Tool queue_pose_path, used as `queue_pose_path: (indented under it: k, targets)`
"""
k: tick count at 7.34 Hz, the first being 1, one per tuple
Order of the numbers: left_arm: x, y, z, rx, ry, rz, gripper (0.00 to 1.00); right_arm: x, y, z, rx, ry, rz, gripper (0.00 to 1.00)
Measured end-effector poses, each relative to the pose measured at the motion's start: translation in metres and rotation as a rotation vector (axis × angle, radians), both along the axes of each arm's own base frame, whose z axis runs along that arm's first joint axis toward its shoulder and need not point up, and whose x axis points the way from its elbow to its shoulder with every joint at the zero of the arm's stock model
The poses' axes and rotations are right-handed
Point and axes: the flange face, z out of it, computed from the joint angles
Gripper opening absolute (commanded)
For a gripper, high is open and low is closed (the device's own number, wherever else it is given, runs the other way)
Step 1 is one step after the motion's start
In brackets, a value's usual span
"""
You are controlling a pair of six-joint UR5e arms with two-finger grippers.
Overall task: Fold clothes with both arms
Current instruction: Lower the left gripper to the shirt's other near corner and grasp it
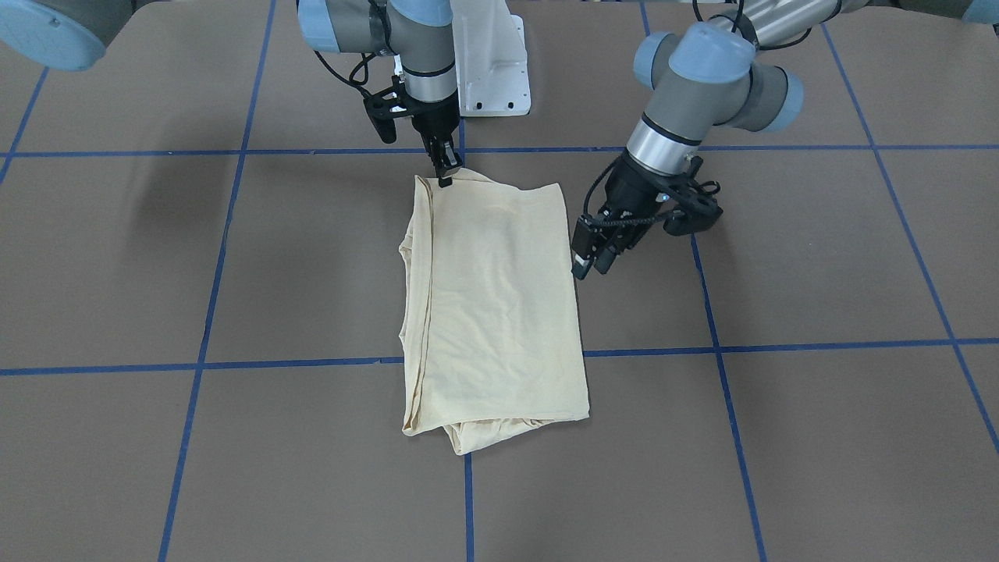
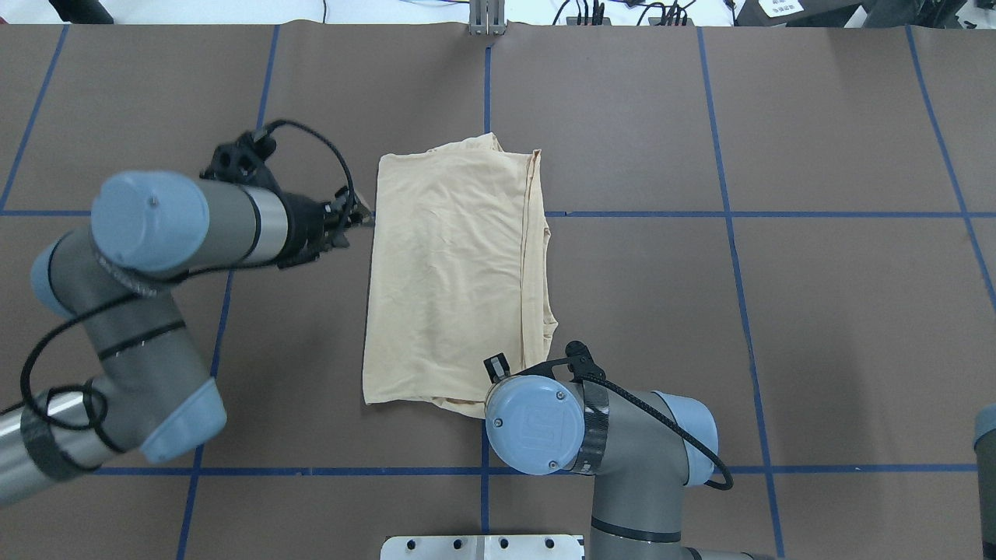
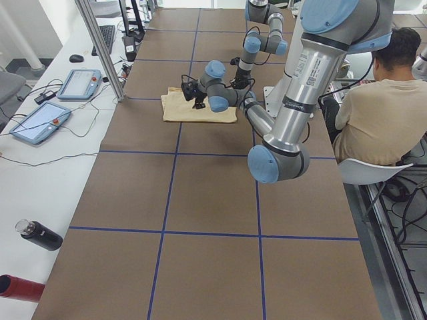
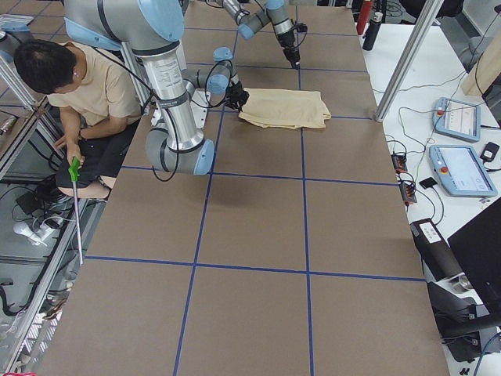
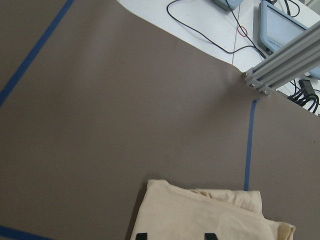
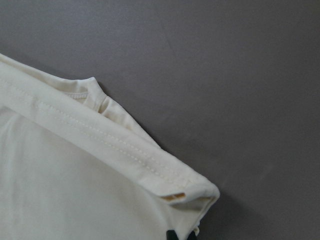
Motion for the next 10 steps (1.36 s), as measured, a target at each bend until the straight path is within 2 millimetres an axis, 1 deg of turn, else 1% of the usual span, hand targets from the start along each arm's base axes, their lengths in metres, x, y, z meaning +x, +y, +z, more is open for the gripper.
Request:
queue_pose_path:
  k: [1,2,3,5,7,9,10]
  targets:
    - [0.013,0.04,0.014,-0.065,0.013,-0.002,0.61,0.001,0.0,0.0,0.0,0.001,-0.001,0.0]
    - [0.023,0.065,0.025,-0.114,0.014,0.003,0.61,0.001,0.0,-0.001,0.001,0.0,-0.001,0.0]
    - [0.034,0.085,0.032,-0.159,0.02,0.016,0.59,0.001,0.0,-0.002,0.002,-0.001,0.0,0.0]
    - [0.059,0.12,0.038,-0.221,0.025,0.054,0.57,0.002,0.0,-0.002,0.003,-0.002,0.0,0.0]
    - [0.069,0.137,0.041,-0.239,0.022,0.077,0.55,0.002,0.0,-0.004,0.004,-0.004,0.0,0.0]
    - [0.074,0.145,0.046,-0.249,0.013,0.089,0.49,0.002,0.0,-0.004,0.003,-0.004,0.001,0.0]
    - [0.076,0.148,0.048,-0.252,0.009,0.093,0.34,0.002,0.0,-0.004,0.003,-0.004,0.001,0.0]
